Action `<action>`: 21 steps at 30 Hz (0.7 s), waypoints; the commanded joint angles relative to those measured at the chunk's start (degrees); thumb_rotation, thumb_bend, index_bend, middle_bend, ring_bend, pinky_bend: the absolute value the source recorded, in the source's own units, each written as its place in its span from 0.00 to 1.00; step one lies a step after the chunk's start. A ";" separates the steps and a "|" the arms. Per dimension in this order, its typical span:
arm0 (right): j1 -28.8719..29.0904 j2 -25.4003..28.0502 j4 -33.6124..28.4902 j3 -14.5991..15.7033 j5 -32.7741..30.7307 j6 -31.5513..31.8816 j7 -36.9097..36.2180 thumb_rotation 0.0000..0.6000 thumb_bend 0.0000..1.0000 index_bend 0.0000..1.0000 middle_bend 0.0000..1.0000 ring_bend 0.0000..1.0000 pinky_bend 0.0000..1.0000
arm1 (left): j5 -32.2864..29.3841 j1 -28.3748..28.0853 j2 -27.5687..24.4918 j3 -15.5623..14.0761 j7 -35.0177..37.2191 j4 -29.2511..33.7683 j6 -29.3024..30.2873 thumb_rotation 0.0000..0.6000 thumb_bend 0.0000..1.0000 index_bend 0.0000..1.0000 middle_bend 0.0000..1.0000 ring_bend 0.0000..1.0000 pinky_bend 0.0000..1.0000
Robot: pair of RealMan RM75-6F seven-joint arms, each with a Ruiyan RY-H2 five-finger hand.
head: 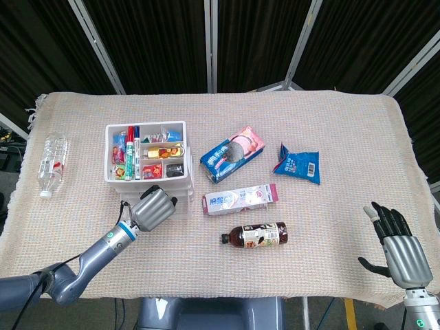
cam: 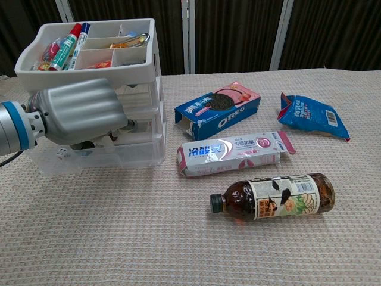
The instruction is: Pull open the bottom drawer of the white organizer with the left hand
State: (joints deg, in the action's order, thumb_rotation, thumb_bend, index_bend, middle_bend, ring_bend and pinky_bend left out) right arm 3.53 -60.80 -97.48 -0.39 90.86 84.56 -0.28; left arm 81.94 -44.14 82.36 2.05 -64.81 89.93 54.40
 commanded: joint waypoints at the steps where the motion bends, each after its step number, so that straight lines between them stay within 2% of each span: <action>1: -0.02 0.05 0.01 0.02 0.05 0.05 -0.18 1.00 0.04 0.00 0.00 0.00 0.00 | -0.88 -0.16 0.49 0.02 -0.80 -0.11 -0.28 1.00 0.22 0.51 0.99 0.93 0.81; 7: -0.02 0.16 -0.02 0.06 0.13 0.07 -0.48 1.00 0.04 0.00 0.00 0.00 0.00 | -1.49 -0.30 0.92 -0.42 -1.53 0.05 -0.23 1.00 0.34 0.55 0.99 0.93 0.81; 13: -0.05 0.24 -0.14 0.21 0.34 0.07 -0.60 1.00 0.04 0.00 0.00 0.00 0.00 | -1.63 -0.39 0.89 -0.76 -1.71 0.35 0.19 1.00 0.38 0.55 0.99 0.93 0.81; 21: -0.01 0.19 -0.10 0.19 0.27 -0.01 -0.54 1.00 0.04 0.00 0.00 0.00 0.00 | -1.12 -0.10 0.08 -1.02 -1.34 1.06 1.46 1.00 0.38 0.55 0.99 0.93 0.81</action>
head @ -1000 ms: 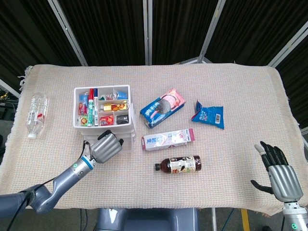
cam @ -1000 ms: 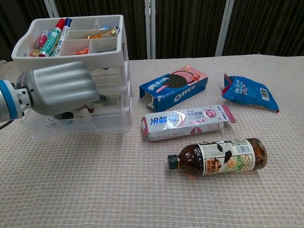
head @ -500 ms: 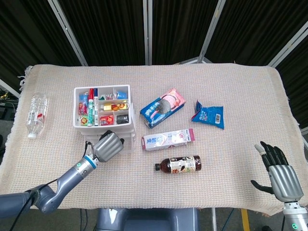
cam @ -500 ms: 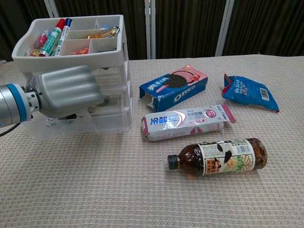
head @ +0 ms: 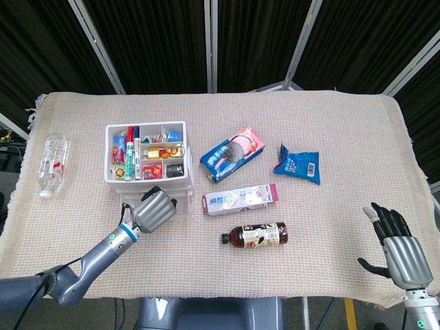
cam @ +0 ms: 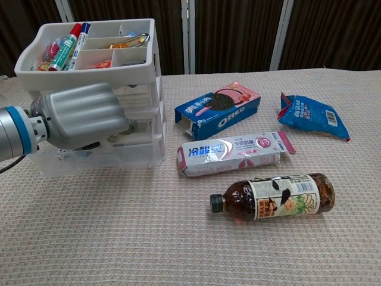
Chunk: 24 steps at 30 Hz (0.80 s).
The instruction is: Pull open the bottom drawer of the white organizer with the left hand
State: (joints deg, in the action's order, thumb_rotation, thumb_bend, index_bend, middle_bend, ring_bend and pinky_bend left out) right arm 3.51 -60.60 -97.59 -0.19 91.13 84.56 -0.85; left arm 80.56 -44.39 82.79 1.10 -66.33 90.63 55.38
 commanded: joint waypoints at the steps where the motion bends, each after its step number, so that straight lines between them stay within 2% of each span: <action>1: 0.03 -0.03 0.02 -0.02 0.00 -0.02 0.09 1.00 0.04 0.00 0.00 0.00 0.00 | 0.50 0.27 -0.70 -0.09 0.37 0.76 0.92 1.00 0.38 0.55 0.99 0.93 0.81; 12: -0.02 -0.22 0.02 0.05 0.06 0.02 0.64 1.00 0.04 0.00 0.00 0.00 0.00 | 4.84 2.15 -5.35 -1.53 1.60 6.31 5.41 1.00 0.38 0.55 0.99 0.93 0.81; 24: -0.13 -0.20 -0.08 -0.13 -0.31 0.19 0.88 1.00 0.04 0.00 0.00 0.00 0.00 | 12.46 8.61 -14.04 -4.50 10.55 13.24 15.95 1.00 0.37 0.55 0.99 0.93 0.81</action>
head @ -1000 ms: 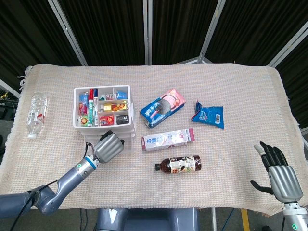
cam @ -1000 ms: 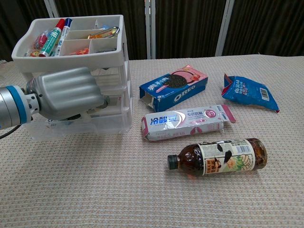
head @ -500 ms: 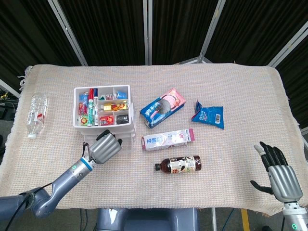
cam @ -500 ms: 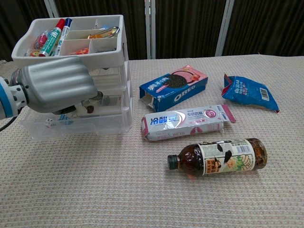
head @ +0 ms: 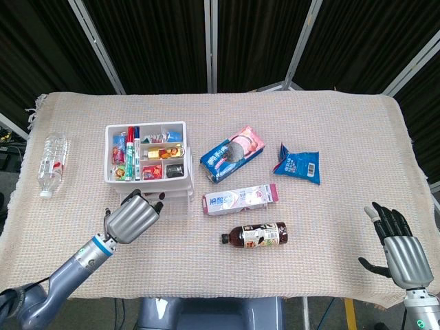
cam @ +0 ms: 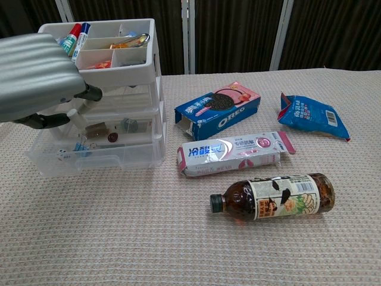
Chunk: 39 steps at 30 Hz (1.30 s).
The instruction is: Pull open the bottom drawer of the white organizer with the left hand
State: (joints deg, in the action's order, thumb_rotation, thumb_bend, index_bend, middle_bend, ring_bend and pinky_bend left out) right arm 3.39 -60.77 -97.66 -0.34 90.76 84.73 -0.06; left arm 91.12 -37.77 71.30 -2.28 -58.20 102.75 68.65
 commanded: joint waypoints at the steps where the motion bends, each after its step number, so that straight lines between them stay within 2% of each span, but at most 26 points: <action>1: -0.01 -0.06 -0.01 0.01 0.08 0.04 0.16 1.00 0.04 0.00 0.00 0.00 0.00 | 2.66 2.59 -3.50 -1.53 3.20 1.03 3.56 1.00 0.37 0.55 0.99 0.93 0.81; 8: -0.03 -0.30 -0.09 -0.01 -0.05 0.01 0.79 1.00 0.04 0.00 0.00 0.00 0.00 | 7.30 6.26 -8.13 -5.14 6.57 -4.71 6.86 1.00 0.37 0.55 0.99 0.93 0.81; 14: -0.05 -0.40 -0.19 0.06 0.03 -0.01 1.13 1.00 0.04 0.00 0.00 0.00 0.00 | 6.68 8.85 -7.50 -6.91 10.49 -10.82 6.72 1.00 0.37 0.55 0.99 0.93 0.81; 24: 0.00 -0.40 -0.23 0.03 -0.21 -0.23 1.15 1.00 0.04 0.00 0.00 0.00 0.00 | 6.42 11.76 0.99 -8.93 15.02 -25.11 2.45 1.00 0.37 0.55 0.99 0.93 0.81; 31: -0.02 -0.45 -0.22 0.01 -0.21 -0.19 1.34 1.00 0.04 0.00 0.00 0.00 0.00 | 6.87 12.25 6.25 -8.58 14.74 -30.73 0.47 1.00 0.37 0.54 0.99 0.93 0.81; 39: -0.09 -0.41 -0.20 0.06 -0.06 -0.03 1.29 1.00 0.04 0.00 0.00 0.00 0.00 | 5.29 12.38 10.74 -7.09 13.80 -34.21 -2.06 1.00 0.37 0.54 0.99 0.93 0.81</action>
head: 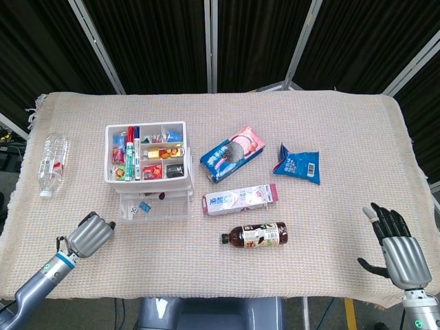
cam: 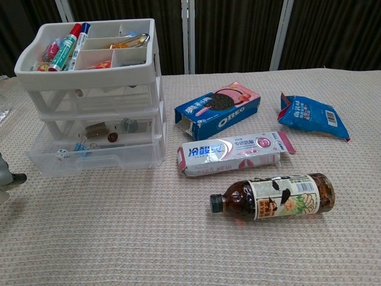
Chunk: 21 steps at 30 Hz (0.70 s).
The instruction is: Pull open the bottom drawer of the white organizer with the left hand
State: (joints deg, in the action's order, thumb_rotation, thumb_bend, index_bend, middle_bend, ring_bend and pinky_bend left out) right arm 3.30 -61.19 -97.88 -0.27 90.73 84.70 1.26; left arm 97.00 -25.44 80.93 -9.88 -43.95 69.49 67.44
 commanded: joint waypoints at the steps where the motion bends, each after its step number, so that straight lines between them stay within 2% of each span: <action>1: 0.00 0.01 0.03 -0.03 -0.05 0.01 -0.06 1.00 0.04 0.00 0.00 0.00 0.00 | -0.76 0.08 1.53 0.66 -0.63 -1.29 -1.10 1.00 0.37 0.53 0.99 0.93 0.81; 6: 0.04 0.02 0.07 -0.09 -0.07 -0.01 -0.10 1.00 0.04 0.00 0.00 0.00 0.00 | -1.02 0.44 2.87 1.12 -1.09 -2.45 -1.44 1.00 0.35 0.48 0.99 0.93 0.81; 15: 0.05 -0.26 0.09 0.05 0.06 -0.15 0.59 1.00 0.04 0.00 0.00 0.00 0.00 | -1.53 1.72 2.49 2.60 0.57 -2.33 1.66 1.00 0.20 0.35 0.99 0.93 0.81; 17: 0.06 -0.32 0.08 0.07 0.02 -0.22 0.73 1.00 0.04 0.00 0.00 0.00 0.00 | -1.71 2.50 1.39 3.53 2.17 -1.26 4.37 1.00 0.15 0.33 0.98 0.93 0.79; 21: 0.05 -0.27 0.11 -0.01 -0.04 -0.14 0.57 1.00 0.04 0.00 0.00 0.00 0.00 | -0.55 6.00 -1.61 5.46 9.01 1.77 15.31 1.00 0.09 0.27 0.90 0.87 0.70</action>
State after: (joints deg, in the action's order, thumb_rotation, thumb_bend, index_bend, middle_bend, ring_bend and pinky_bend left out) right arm 3.35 -61.46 -97.78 -0.27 90.70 84.57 1.84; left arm 95.72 -22.20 81.76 -6.06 -40.14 68.84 75.38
